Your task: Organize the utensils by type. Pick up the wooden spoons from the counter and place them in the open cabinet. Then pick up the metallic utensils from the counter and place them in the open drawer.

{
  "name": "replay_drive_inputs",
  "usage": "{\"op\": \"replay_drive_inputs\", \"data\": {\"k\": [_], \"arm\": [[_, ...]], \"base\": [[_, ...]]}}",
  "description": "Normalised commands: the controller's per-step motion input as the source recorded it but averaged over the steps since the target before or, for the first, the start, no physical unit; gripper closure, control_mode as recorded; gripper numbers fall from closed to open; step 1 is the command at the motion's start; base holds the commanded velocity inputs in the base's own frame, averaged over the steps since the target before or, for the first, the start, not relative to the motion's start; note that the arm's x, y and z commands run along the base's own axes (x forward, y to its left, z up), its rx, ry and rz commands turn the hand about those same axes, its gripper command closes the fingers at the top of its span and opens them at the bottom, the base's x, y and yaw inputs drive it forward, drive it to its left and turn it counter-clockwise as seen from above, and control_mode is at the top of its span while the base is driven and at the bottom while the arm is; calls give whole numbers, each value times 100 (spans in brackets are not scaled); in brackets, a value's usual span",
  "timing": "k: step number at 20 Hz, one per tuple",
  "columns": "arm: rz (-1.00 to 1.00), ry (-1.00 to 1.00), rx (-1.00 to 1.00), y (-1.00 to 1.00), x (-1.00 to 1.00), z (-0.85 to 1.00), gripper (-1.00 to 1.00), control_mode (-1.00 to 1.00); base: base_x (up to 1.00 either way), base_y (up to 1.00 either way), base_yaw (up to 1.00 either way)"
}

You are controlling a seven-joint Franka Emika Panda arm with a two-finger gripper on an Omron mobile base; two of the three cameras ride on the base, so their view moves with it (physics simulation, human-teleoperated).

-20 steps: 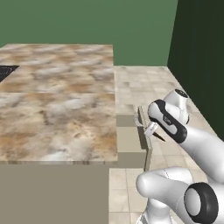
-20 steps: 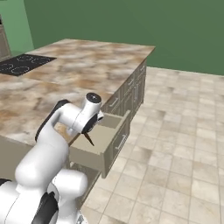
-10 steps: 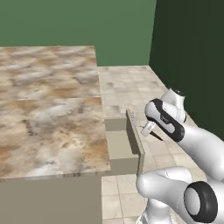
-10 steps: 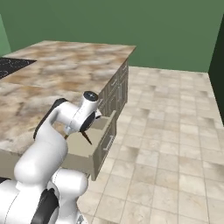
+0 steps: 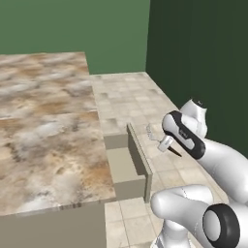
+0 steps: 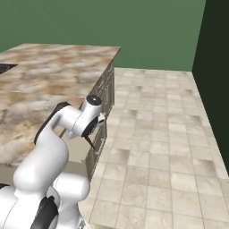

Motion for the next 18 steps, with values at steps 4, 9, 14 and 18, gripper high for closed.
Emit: {"op": "replay_drive_inputs", "data": {"k": [4,9,14,18], "arm": [[0,0,0,0,0,0,100,100],[0,0,0,0,0,0,100,100],[0,0,0,0,0,0,100,100],[0,0,0,0,0,0,100,100]], "base": [[50,8,0],[43,8,0],[6,0,0],[0,0,0]]}}
